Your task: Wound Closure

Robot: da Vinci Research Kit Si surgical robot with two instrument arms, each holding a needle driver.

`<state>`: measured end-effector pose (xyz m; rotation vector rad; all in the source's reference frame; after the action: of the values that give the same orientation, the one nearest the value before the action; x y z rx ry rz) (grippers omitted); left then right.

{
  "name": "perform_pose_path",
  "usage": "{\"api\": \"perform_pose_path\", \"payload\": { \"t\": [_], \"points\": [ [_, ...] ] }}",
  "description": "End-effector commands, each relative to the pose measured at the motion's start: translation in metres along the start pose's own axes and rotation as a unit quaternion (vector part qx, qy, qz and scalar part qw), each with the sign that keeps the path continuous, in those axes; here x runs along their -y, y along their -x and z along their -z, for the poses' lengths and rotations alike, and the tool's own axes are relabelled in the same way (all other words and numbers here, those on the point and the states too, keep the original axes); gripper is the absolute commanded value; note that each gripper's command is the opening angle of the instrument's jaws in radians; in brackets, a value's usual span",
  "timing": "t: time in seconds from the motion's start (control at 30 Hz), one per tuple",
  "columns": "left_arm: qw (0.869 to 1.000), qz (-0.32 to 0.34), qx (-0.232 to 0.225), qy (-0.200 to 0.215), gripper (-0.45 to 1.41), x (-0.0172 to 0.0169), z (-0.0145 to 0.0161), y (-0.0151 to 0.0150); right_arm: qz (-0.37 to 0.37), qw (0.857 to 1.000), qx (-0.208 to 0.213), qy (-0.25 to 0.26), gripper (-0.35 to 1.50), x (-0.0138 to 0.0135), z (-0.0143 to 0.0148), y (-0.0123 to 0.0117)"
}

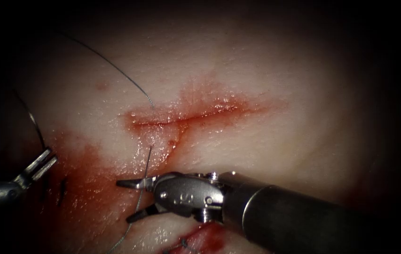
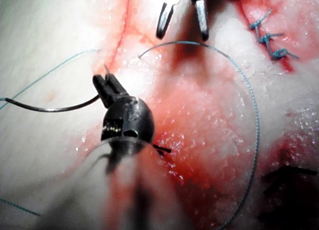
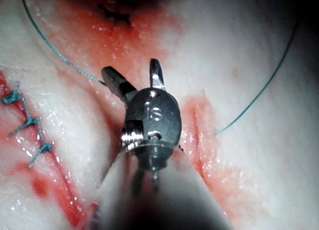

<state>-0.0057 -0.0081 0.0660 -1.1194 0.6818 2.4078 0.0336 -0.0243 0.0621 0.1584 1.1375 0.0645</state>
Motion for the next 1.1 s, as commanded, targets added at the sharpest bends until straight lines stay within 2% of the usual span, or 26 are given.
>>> {"api": "perform_pose_path", "payload": {
  "t": [0.03,0.1,0.23,0.53,0.73,0.87,0.9,0.93,0.97,1.0,1.1],
  "points": [
    [1.000,-0.001,-0.001,0.000,-0.45,0.0000,-0.0009,0.0001,0.003,1.000,0.002,0.005,1.28,-0.0022,-0.0007,0.0009],
    [1.000,-0.001,-0.001,0.000,-0.45,0.0000,-0.0009,0.0001,0.013,1.000,0.007,0.008,1.30,-0.0032,-0.0007,0.0017],
    [1.000,-0.001,-0.001,0.000,-0.45,0.0000,-0.0009,0.0001,0.031,0.999,0.016,0.014,1.38,-0.0053,-0.0012,0.0048],
    [1.000,-0.002,0.000,0.001,-0.45,-0.0001,-0.0010,0.0002,0.055,0.998,0.024,-0.002,1.35,-0.0068,-0.0027,0.0104],
    [1.000,-0.002,0.000,0.000,-0.45,-0.0002,-0.0010,0.0002,0.055,0.998,0.027,0.003,1.28,-0.0072,-0.0042,0.0124],
    [1.000,-0.002,-0.001,0.000,-0.45,-0.0002,-0.0011,0.0003,0.041,0.999,0.021,0.006,1.03,-0.0070,-0.0056,0.0124],
    [1.000,-0.003,0.000,0.001,-0.45,-0.0002,-0.0011,0.0003,0.042,0.999,0.020,0.004,0.84,-0.0069,-0.0058,0.0123],
    [1.000,-0.003,0.000,0.001,-0.45,-0.0002,-0.0011,0.0003,0.039,0.999,0.018,0.001,0.49,-0.0068,-0.0060,0.0122],
    [1.000,-0.003,0.000,0.001,-0.45,-0.0002,-0.0011,0.0003,0.039,0.999,0.018,0.000,-0.15,-0.0067,-0.0060,0.0121],
    [1.000,-0.003,0.000,0.000,-0.45,-0.0002,-0.0011,0.0003,0.040,0.999,0.016,-0.003,-0.35,-0.0066,-0.0060,0.0120],
    [1.000,-0.003,0.000,0.000,-0.45,-0.0003,-0.0010,0.0003,0.042,0.999,0.010,-0.014,-0.35,-0.0065,-0.0055,0.0118]
  ]
}}
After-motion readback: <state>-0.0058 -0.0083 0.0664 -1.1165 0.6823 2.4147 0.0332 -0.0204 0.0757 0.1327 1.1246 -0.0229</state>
